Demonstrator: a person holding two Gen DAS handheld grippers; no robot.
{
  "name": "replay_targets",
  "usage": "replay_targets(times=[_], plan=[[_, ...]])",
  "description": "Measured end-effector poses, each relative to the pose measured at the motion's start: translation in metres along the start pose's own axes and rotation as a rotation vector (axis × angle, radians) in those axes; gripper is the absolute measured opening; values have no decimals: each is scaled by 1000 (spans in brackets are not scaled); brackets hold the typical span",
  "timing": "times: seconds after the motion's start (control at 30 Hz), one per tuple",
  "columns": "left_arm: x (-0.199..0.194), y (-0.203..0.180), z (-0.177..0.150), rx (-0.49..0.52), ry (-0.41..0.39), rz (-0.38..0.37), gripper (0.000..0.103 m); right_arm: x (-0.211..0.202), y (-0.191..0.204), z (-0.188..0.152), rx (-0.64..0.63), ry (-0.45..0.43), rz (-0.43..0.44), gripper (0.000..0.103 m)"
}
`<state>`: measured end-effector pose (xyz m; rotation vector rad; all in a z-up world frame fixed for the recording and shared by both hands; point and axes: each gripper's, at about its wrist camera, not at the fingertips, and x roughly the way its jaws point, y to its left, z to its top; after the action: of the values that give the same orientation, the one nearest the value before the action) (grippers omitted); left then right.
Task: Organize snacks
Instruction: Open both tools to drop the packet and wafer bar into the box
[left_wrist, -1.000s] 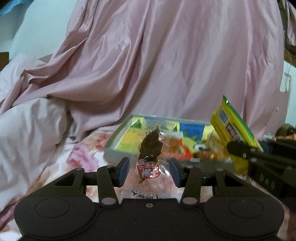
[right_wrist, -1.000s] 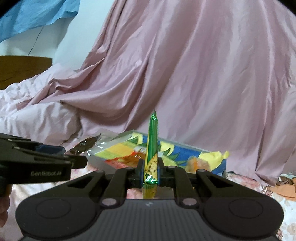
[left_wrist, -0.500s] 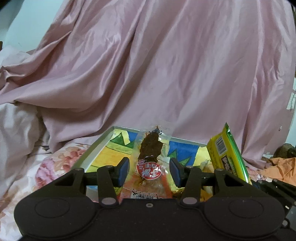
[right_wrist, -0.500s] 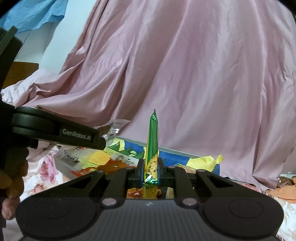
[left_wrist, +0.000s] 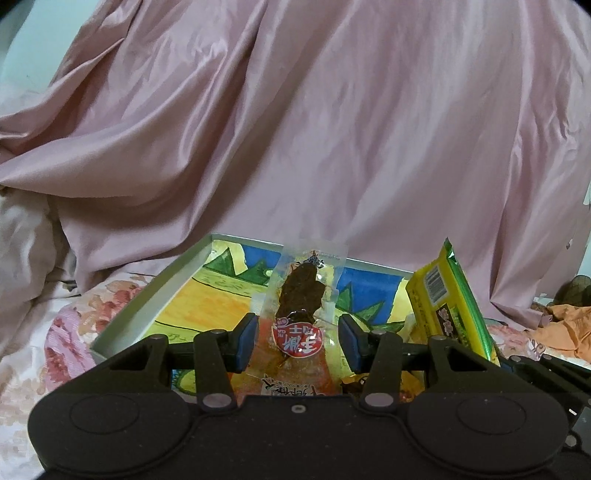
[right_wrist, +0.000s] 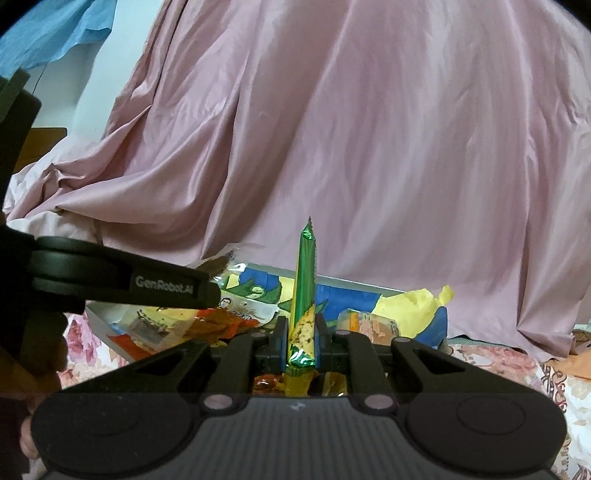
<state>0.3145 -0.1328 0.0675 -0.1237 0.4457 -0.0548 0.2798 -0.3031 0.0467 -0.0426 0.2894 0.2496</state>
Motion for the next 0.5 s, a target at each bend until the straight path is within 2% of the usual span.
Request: replay_targets(times=[0.3, 0.43, 0.5], plan=[[14, 1, -4, -29, 41, 1, 50, 8, -6, 0, 19, 19, 15, 16], [15, 8, -7, -103, 62, -1, 50, 8, -9, -1, 30, 18, 7, 31], [14, 11, -7, -124, 62, 3, 54, 7, -10, 0, 33, 13, 9, 36]])
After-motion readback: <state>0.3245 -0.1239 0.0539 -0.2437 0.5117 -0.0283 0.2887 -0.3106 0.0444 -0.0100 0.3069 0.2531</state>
